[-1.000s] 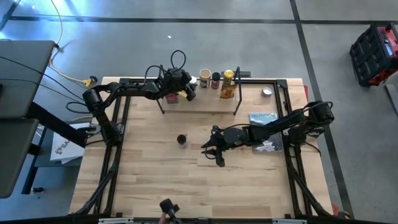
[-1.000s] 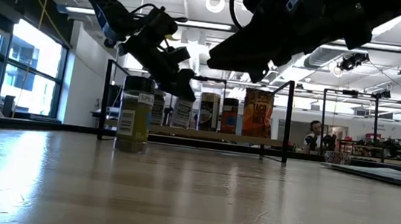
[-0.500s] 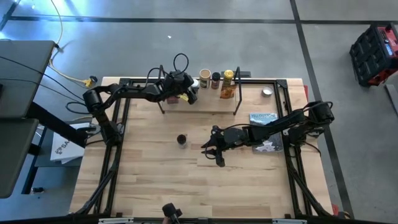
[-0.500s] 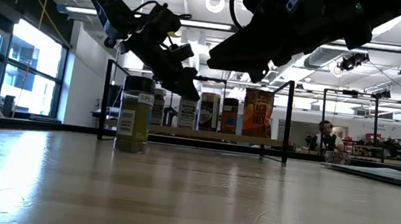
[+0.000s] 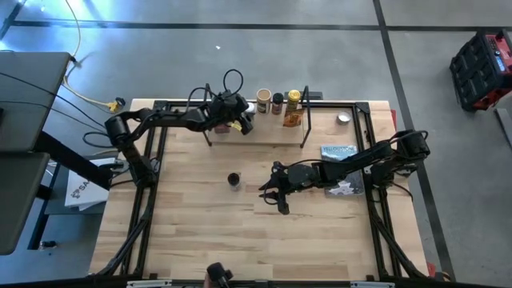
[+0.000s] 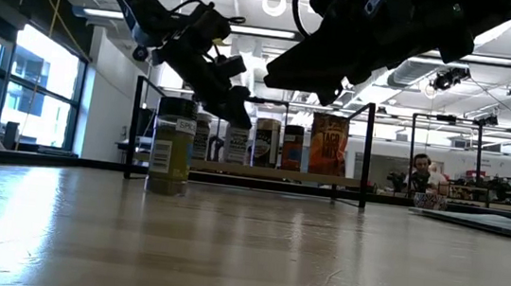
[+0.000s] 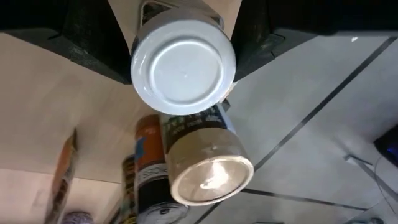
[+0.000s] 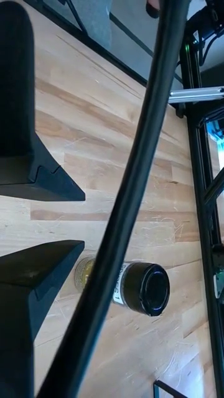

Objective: Shelf spices
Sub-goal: Put the white seasoning bottle on the shelf

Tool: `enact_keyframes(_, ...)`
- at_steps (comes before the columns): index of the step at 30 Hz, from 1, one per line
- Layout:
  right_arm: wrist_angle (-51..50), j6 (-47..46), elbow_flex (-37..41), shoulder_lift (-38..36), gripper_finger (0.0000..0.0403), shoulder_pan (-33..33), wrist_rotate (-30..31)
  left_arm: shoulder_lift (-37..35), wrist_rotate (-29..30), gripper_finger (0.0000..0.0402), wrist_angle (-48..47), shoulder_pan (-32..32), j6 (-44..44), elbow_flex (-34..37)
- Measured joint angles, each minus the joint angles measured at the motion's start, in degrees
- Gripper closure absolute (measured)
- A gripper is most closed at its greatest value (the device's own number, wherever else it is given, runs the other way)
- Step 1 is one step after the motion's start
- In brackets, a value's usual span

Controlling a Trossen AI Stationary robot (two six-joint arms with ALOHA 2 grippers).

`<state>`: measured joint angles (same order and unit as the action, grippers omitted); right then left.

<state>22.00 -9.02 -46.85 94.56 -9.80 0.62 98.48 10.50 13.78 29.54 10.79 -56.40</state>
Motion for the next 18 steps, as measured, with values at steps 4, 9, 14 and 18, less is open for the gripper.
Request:
enact_keyframes(4,0.0,0.0,0.0,0.0,0.0298,0.0,0.0,-2.7,0.1,0.0144,-1.0,0.0,0.0,0.0)
enact_keyframes(9,0.0,0.0,0.0,0.0,0.0298,0.0,0.0,-6.4,0.3,0.0144,-1.8,0.0,0.4,0.0)
enact_keyframes(14,0.0,0.0,0.0,0.0,0.0298,0.0,0.0,-9.5,0.7,0.0144,-2.4,-0.2,0.9,0.0)
enact_keyframes(18,0.0,0.0,0.0,0.0,0.0298,0.0,0.0,-9.6,0.2,0.0162,-3.7,-0.7,0.0,0.0)
